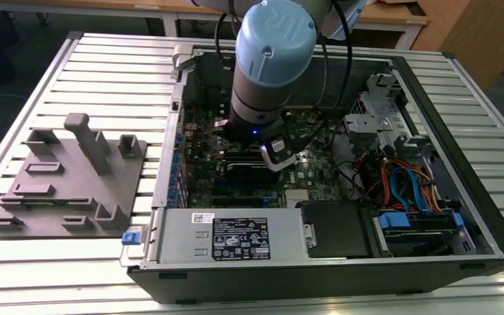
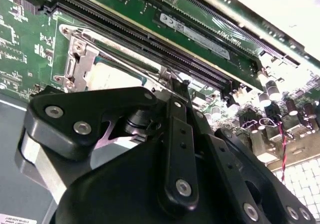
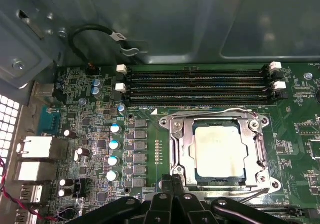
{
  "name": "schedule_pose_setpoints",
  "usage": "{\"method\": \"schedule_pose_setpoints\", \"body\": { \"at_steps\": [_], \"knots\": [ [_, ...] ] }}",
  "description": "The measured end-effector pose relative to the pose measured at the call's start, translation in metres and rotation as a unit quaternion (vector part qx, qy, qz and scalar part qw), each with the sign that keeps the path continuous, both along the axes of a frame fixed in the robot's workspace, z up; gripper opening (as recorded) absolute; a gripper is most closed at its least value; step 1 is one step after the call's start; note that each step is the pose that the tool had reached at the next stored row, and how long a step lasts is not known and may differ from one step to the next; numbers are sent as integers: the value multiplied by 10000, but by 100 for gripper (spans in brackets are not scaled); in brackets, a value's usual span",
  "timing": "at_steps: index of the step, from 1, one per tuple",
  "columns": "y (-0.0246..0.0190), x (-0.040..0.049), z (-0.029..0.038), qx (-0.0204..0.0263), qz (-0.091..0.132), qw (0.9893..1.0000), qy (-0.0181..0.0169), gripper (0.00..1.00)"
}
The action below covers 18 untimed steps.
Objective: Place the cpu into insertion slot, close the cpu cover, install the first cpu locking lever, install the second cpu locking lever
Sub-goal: 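Install the second cpu locking lever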
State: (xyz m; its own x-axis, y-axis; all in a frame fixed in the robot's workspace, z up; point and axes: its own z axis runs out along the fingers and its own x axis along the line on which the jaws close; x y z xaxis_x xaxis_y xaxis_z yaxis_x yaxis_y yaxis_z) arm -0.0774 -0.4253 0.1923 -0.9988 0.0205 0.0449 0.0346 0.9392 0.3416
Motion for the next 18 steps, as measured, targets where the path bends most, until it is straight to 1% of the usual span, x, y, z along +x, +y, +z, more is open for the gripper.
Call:
{"method": "schedule_pose_setpoints", "body": {
  "at_steps": [4,7,18],
  "knots": [
    [0,0,3,0,0,10000,0,10],
    [0,-1,24,0,0,10000,0,10],
    [0,-1,176,0,0,10000,0,10]
  ]
}}
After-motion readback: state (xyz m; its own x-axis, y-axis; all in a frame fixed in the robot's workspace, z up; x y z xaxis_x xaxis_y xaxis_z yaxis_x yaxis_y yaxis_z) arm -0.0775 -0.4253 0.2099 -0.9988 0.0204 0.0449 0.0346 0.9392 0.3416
